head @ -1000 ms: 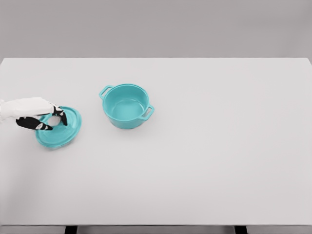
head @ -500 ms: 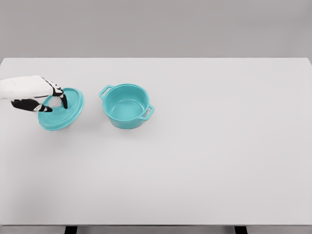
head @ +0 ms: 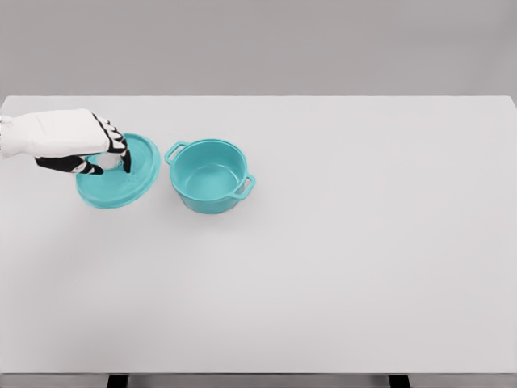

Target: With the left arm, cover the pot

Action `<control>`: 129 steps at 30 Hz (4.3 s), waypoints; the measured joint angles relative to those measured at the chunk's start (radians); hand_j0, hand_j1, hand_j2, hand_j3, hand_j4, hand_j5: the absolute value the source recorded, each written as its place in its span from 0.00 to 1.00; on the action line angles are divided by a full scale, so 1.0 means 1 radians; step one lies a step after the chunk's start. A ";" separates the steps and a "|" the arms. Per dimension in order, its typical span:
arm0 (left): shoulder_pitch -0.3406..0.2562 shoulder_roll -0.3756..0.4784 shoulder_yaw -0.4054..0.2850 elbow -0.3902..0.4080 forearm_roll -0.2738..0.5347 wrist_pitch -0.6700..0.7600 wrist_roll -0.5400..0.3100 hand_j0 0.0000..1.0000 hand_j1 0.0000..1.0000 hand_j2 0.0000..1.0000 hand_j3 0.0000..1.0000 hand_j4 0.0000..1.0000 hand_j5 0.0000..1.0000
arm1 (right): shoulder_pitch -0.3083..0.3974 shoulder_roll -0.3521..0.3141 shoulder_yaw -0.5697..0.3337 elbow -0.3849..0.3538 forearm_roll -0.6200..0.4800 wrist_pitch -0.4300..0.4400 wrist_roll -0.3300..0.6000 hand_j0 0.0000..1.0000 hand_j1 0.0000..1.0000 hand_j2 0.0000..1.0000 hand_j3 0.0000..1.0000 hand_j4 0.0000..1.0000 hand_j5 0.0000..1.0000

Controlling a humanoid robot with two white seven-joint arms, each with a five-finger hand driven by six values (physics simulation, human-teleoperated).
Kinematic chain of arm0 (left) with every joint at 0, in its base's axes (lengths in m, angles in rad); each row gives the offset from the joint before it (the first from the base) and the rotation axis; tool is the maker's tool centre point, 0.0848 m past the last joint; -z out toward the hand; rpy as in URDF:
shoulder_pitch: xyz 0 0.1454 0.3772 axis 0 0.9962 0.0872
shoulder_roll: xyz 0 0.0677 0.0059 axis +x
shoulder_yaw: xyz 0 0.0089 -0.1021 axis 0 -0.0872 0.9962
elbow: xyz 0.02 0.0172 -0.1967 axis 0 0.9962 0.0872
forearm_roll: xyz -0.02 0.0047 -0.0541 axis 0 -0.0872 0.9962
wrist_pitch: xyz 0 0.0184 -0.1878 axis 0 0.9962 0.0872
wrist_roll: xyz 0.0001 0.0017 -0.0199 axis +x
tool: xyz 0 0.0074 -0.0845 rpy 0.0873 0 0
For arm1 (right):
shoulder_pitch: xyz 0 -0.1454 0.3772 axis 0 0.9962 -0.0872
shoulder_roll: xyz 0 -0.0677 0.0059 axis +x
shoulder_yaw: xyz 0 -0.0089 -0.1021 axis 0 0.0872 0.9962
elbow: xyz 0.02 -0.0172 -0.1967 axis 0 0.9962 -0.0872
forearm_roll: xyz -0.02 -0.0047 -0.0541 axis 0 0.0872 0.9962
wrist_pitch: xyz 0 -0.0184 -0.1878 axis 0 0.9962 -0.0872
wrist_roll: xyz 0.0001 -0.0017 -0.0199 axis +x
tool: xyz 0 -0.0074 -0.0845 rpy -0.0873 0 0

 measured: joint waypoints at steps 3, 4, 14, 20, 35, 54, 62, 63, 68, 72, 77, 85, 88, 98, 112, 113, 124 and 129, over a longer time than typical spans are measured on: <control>-0.011 -0.030 -0.001 -0.002 -0.023 0.000 0.000 0.54 0.54 0.54 0.54 0.54 0.54 | 0.000 0.000 0.000 0.000 0.000 0.000 0.000 1.00 1.00 1.00 1.00 1.00 1.00; -0.012 -0.041 -0.002 -0.003 -0.028 0.000 0.000 0.54 0.54 0.54 0.54 0.54 0.54 | 0.000 0.000 0.000 0.000 0.000 0.000 0.000 1.00 1.00 1.00 1.00 1.00 1.00; -0.064 -0.131 -0.039 0.010 -0.062 0.000 0.000 0.55 0.55 0.55 0.55 0.55 0.55 | 0.000 0.000 0.000 0.000 0.000 0.000 0.000 1.00 1.00 1.00 1.00 1.00 1.00; -0.123 -0.186 -0.096 0.051 -0.065 0.001 0.000 0.55 0.55 0.55 0.55 0.55 0.55 | 0.000 0.000 0.000 0.000 0.000 0.000 0.000 1.00 1.00 1.00 1.00 1.00 1.00; -0.181 -0.329 -0.178 0.189 -0.085 0.000 0.000 0.55 0.55 0.55 0.55 0.55 0.55 | 0.000 0.000 0.000 0.000 0.000 0.000 0.000 1.00 1.00 1.00 1.00 1.00 1.00; -0.187 -0.381 -0.203 0.232 -0.099 0.000 0.000 0.55 0.55 0.55 0.55 0.55 0.55 | 0.000 0.000 0.000 0.000 0.000 0.000 0.000 1.00 1.00 1.00 1.00 1.00 1.00; -0.187 -0.382 -0.204 0.234 -0.100 0.000 0.000 0.55 0.55 0.55 0.55 0.55 0.55 | 0.000 0.000 0.000 0.000 0.000 0.000 0.000 1.00 1.00 1.00 1.00 1.00 1.00; -0.187 -0.382 -0.204 0.234 -0.100 0.000 0.000 0.55 0.55 0.55 0.55 0.55 0.55 | 0.000 0.000 0.000 0.000 0.000 0.000 0.000 1.00 1.00 1.00 1.00 1.00 1.00; -0.187 -0.382 -0.204 0.236 -0.100 0.000 0.000 0.55 0.55 0.55 0.55 0.55 0.55 | 0.000 0.000 0.000 0.000 0.000 0.000 0.000 1.00 1.00 1.00 1.00 1.00 1.00; -0.187 -0.382 -0.204 0.237 -0.100 0.000 0.000 0.55 0.55 0.55 0.55 0.55 0.55 | 0.000 0.000 0.000 0.000 0.000 0.000 0.000 1.00 1.00 1.00 1.00 1.00 1.00; -0.209 -0.390 -0.211 0.264 -0.101 0.000 0.000 0.55 0.55 0.55 0.55 0.55 0.55 | 0.000 0.000 0.000 0.000 0.000 0.000 0.000 1.00 1.00 1.00 1.00 1.00 1.00; -0.212 -0.405 -0.217 0.293 -0.101 0.000 0.000 0.55 0.55 0.55 0.55 0.55 0.55 | 0.000 0.000 0.000 0.000 0.000 0.000 0.000 1.00 1.00 1.00 1.00 1.00 1.00; -0.213 -0.405 -0.217 0.300 -0.101 0.000 0.000 0.55 0.55 0.55 0.55 0.55 0.55 | 0.000 0.000 0.000 0.000 0.000 0.000 0.000 1.00 1.00 1.00 1.00 1.00 1.00; -0.215 -0.410 -0.218 0.309 -0.101 0.000 0.000 0.55 0.55 0.55 0.55 0.55 0.55 | 0.000 0.000 0.000 0.000 0.000 0.000 0.000 1.00 1.00 1.00 1.00 1.00 1.00; -0.215 -0.416 -0.218 0.316 -0.101 0.000 0.000 0.56 0.56 0.56 0.56 0.56 0.56 | 0.000 0.000 0.000 0.000 0.000 0.000 0.000 1.00 1.00 1.00 1.00 1.00 1.00; -0.215 -0.416 -0.218 0.316 -0.101 0.000 0.000 0.56 0.56 0.56 0.56 0.56 0.56 | 0.000 0.000 0.000 0.000 0.000 0.000 0.000 1.00 1.00 1.00 1.00 1.00 1.00; -0.216 -0.425 -0.218 0.332 -0.103 0.000 0.000 0.56 0.56 0.56 0.56 0.56 0.56 | 0.000 0.000 0.000 0.000 0.000 0.000 0.000 1.00 1.00 1.00 1.00 1.00 1.00; -0.216 -0.425 -0.222 0.335 -0.104 0.000 0.000 0.56 0.56 0.56 0.56 0.56 0.56 | 0.000 0.000 0.000 0.000 0.000 0.000 0.000 1.00 1.00 1.00 1.00 1.00 1.00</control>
